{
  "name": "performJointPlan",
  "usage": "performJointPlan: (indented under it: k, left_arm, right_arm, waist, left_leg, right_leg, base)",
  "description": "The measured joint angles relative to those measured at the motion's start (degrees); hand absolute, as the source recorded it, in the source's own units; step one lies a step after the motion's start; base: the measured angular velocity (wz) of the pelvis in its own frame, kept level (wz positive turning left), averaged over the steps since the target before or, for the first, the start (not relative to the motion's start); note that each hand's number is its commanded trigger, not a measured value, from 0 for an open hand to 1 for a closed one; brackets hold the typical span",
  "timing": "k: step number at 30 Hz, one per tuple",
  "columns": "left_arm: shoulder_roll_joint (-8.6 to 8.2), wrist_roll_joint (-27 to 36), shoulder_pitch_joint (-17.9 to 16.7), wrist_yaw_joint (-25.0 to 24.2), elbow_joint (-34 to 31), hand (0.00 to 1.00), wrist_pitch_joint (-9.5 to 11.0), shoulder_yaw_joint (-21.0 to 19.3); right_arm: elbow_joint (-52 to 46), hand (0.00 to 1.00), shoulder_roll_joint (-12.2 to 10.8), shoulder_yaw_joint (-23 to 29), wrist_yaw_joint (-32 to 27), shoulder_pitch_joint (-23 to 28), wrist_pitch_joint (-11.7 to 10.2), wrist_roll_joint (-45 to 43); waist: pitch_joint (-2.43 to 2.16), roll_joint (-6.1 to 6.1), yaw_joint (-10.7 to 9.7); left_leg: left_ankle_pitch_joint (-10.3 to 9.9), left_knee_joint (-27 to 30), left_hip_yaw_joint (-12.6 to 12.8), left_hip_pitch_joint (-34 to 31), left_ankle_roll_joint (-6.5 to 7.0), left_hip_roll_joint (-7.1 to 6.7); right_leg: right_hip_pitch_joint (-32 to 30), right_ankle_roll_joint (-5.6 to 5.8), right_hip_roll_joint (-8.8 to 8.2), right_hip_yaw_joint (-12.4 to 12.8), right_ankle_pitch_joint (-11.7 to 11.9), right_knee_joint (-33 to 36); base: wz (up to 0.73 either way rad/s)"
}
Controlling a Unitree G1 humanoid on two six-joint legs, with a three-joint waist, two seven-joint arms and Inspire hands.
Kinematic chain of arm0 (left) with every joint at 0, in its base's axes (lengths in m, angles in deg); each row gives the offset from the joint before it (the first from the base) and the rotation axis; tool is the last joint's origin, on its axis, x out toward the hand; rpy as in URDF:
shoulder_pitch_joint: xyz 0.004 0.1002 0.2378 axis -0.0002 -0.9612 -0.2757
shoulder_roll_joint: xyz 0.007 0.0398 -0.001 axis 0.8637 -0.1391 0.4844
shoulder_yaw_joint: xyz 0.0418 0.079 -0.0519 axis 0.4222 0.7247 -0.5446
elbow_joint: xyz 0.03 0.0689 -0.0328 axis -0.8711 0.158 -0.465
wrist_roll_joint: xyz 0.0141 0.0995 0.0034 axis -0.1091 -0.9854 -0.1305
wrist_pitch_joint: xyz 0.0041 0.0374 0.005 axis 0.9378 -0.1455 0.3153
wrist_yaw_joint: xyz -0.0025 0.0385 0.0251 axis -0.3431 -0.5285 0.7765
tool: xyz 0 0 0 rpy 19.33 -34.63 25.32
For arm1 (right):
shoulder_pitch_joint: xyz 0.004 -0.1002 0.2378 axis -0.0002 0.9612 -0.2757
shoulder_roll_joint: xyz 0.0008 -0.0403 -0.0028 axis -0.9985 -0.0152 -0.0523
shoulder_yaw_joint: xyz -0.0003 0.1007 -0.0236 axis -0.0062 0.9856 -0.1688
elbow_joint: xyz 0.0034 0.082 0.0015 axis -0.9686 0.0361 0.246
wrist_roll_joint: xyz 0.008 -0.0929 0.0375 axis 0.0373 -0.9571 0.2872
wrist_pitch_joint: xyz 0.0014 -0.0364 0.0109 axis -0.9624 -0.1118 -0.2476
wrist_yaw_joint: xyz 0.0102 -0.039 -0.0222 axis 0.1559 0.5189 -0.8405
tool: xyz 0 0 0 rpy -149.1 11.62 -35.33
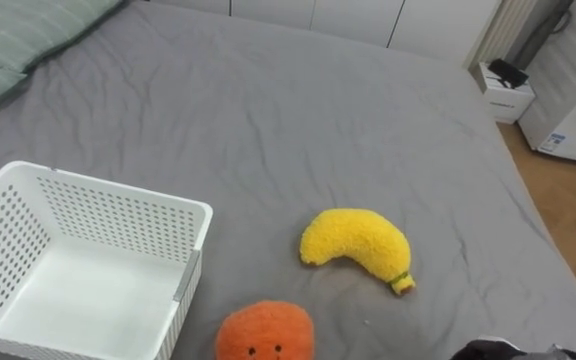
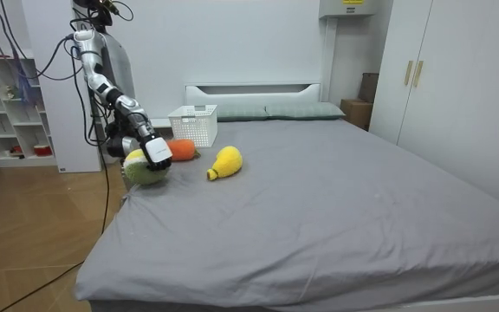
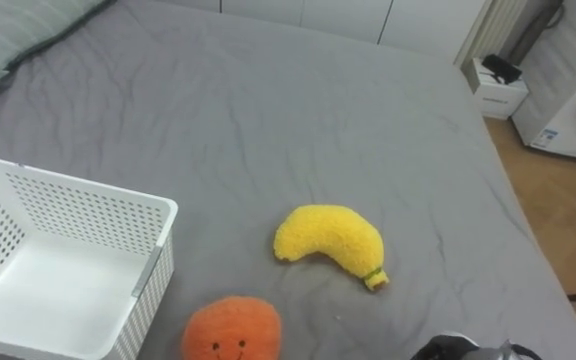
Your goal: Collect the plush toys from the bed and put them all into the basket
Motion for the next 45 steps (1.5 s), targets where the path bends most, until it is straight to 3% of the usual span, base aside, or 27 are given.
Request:
performJointPlan:
  k: [5,10,20,23,27,32,34,36,45]
  left_arm:
    - [-0.02,0.51,0.13,-0.01,0.01,0.00,0.08,-0.03]
    - [0.04,2.72,0.18,0.11,0.46,0.00,1.35,0.18]
    - [-0.02,2.77,1.01,0.08,1.18,0.00,1.56,1.57]
    - [-0.04,2.97,1.09,0.07,1.06,0.00,1.64,2.86]
    - [-0.05,3.73,1.08,-0.03,0.18,0.00,1.71,3.88]
    - [-0.18,3.73,1.80,-0.09,-0.07,0.00,1.78,4.00]
    - [-0.37,3.74,2.78,-0.10,-0.11,0.00,1.78,4.04]
    - [-0.32,3.78,3.09,-0.10,-0.11,0.00,1.78,4.05]
    - [-0.41,3.75,3.66,0.02,0.21,0.00,1.85,4.58]
  right_arm:
    - [-1.43,1.00,0.03,0.16,-0.13,-0.03,0.02,-3.08]
    - [-8.02,1.00,0.03,0.70,-1.57,-0.04,-0.24,-1.43]
    - [-28.53,1.00,-0.18,2.19,-3.76,-0.85,-0.55,0.58]
    - [-32.93,1.00,-0.89,2.09,-3.91,-2.71,-0.24,1.46]
    - [-37.29,1.00,-1.05,1.45,-4.13,-8.77,-0.14,3.81]
    - [-40.39,1.00,-1.08,-0.79,-5.03,-16.02,0.02,5.39]
    - [-41.40,1.00,-1.16,-1.74,-5.30,-18.13,0.08,7.54]
    - [-41.75,1.00,-1.16,-3.19,-5.32,-18.81,0.09,9.21]
    - [-42.22,1.00,-1.89,-8.66,-6.31,-22.29,1.69,9.77]
  waist:
    - [-0.19,-0.32,-0.16]
    - [0.03,-0.15,-0.68]
    - [0.60,0.89,-1.44]
    - [0.47,0.94,-1.33]
    - [0.50,0.94,-1.23]
    - [0.47,0.84,0.35]
    - [0.42,0.50,2.12]
    - [0.42,0.16,2.26]
    - [0.75,-0.53,8.22]
  left_leg:
    - [0.03,-0.01,0.08,-0.78,-0.01,0.00]
    - [0.06,0.01,0.20,-0.86,-0.02,-0.04]
    - [0.13,0.14,-0.31,-1.75,-0.01,-0.24]
    - [0.23,0.15,-0.53,-2.40,0.07,-0.42]
    - [0.37,0.11,-0.94,-2.55,0.12,-0.41]
    - [0.46,0.07,-1.28,-3.09,0.24,-0.50]
    - [0.57,0.06,-1.95,-3.56,0.26,-0.60]
    - [0.63,0.08,-3.02,-3.60,0.22,-0.71]
    - [0.94,1.11,-5.95,-5.57,0.41,-1.35]
  right_leg:
    - [-0.71,0.00,0.03,0.11,0.00,0.15]
    - [-0.83,0.00,0.01,0.08,0.00,0.13]
    - [-1.39,0.00,-0.05,-0.11,0.01,0.02]
    - [-2.00,0.00,-0.11,-0.28,0.01,0.14]
    - [-2.18,0.00,-0.25,-0.89,0.01,0.16]
    - [-2.20,0.01,-0.48,-2.15,0.01,0.02]
    - [-2.37,0.00,-0.49,-2.41,0.01,-0.05]
    - [-1.96,0.00,-0.53,-3.31,0.01,-0.20]
    - [-2.31,0.03,-1.17,-7.23,0.00,-0.26]
  base:
    - [-0.01]
    - [-0.01]
    - [0.01]
    - [0.01]
    - [0.07]
    - [0.06]
    - [0.11]
    - [0.20]
    - [0.18]
